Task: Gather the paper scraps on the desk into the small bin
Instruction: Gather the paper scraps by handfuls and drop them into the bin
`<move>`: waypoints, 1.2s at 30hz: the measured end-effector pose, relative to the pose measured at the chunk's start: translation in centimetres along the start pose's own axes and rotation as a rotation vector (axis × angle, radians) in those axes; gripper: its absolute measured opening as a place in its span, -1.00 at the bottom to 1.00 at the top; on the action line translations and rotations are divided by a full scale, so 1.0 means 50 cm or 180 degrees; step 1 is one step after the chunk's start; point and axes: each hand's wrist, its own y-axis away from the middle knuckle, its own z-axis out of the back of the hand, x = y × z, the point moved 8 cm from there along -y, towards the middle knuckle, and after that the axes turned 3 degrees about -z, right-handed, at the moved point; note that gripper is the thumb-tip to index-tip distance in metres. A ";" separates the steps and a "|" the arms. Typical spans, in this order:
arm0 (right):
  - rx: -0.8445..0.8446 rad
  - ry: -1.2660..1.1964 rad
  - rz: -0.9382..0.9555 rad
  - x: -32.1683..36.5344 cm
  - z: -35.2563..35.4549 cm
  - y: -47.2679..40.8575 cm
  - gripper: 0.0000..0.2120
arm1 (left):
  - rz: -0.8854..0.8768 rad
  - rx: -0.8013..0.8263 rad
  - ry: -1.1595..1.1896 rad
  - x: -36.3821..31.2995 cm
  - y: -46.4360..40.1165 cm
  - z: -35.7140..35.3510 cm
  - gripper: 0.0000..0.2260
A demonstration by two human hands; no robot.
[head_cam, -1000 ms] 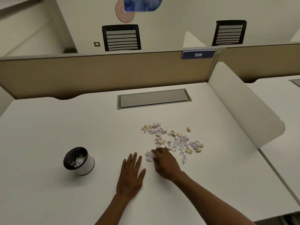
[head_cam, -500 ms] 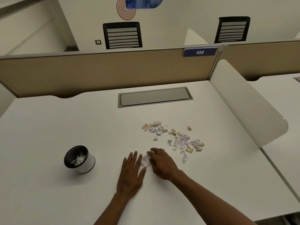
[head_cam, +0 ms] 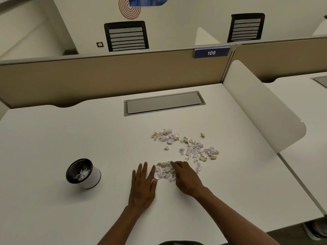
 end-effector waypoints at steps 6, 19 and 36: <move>-0.0206 -0.0246 -0.0569 -0.051 0.031 0.016 -0.32 | 0.0033 0.0046 0.0487 0.018 -0.009 0.028 -0.35; 0.0528 0.0067 -0.0406 0.009 -0.006 -0.042 0.09 | -0.0073 0.1178 0.0552 -0.042 -0.134 0.045 -0.12; 0.0092 -0.0517 -0.0102 0.063 -0.011 -0.051 -0.80 | 0.0274 0.0349 0.1260 -0.053 -0.085 0.059 -0.83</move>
